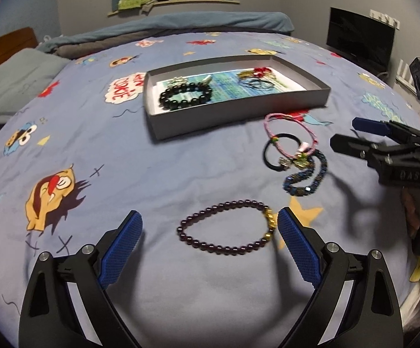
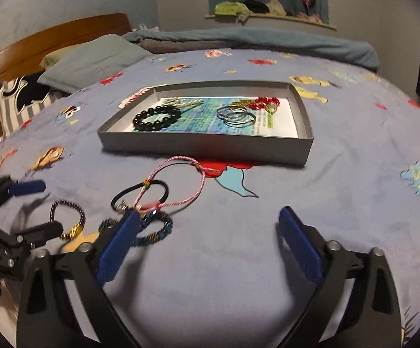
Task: Organize jewelry
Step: 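Close the left tool on the dark bead bracelet while the right tool grasps the pink cord bracelet, then carry both bracelets into the gray box and release them there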
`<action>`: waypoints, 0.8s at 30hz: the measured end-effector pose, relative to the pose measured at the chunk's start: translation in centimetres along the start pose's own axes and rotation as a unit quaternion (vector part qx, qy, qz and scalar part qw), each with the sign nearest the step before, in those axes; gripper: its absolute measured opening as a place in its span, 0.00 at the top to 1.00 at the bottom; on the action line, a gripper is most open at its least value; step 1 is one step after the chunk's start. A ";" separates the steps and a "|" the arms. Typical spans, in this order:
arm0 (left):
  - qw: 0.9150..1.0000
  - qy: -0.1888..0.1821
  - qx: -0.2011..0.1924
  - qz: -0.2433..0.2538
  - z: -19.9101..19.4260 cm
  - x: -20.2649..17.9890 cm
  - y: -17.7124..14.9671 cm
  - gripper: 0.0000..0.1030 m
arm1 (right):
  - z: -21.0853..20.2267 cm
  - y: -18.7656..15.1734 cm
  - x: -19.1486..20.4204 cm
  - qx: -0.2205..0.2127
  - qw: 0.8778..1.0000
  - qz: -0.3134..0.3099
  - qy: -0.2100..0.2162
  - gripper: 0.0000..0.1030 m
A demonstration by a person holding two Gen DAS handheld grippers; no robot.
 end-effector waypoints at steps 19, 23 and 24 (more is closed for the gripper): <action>0.998 -0.025 0.049 0.006 2.4 0.6 -1.0 0.75 | 6.1 2.2 1.3 0.052 0.998 -0.025 -0.007 0.74; 0.999 -0.021 0.047 0.010 2.4 0.4 -0.7 0.92 | 6.3 1.9 1.5 0.049 0.998 -0.034 -0.007 0.92; 0.999 -0.017 0.043 0.015 2.2 0.3 -0.6 0.92 | 6.1 1.9 1.5 0.047 0.998 -0.034 -0.004 0.96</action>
Point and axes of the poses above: each gripper's, at about its wrist camera, not at the fingertips, and z roughly the way its jaws point, x to its left, y to its top, the point moved 6 cm from there along z, roughly the way its jaws point, and after that the axes turned 5 degrees about z, right-handed, at the moved point
